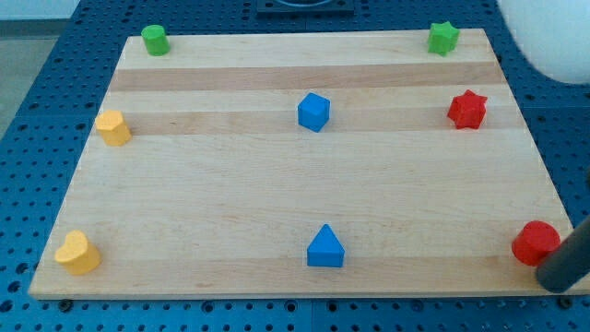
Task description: Slightly push the red circle towards the left side of the board
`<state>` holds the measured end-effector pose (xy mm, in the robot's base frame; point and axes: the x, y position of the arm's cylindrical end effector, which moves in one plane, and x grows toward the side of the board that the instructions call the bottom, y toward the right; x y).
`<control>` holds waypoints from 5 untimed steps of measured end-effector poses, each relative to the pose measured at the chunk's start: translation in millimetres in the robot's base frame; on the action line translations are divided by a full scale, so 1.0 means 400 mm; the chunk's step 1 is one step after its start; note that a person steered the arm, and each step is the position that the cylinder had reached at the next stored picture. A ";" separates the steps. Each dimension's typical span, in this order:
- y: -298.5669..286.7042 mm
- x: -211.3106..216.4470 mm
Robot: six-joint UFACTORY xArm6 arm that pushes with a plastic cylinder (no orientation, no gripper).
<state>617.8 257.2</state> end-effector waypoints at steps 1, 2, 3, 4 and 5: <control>0.049 -0.014; 0.048 -0.053; 0.039 -0.065; 0.039 -0.060; 0.037 -0.039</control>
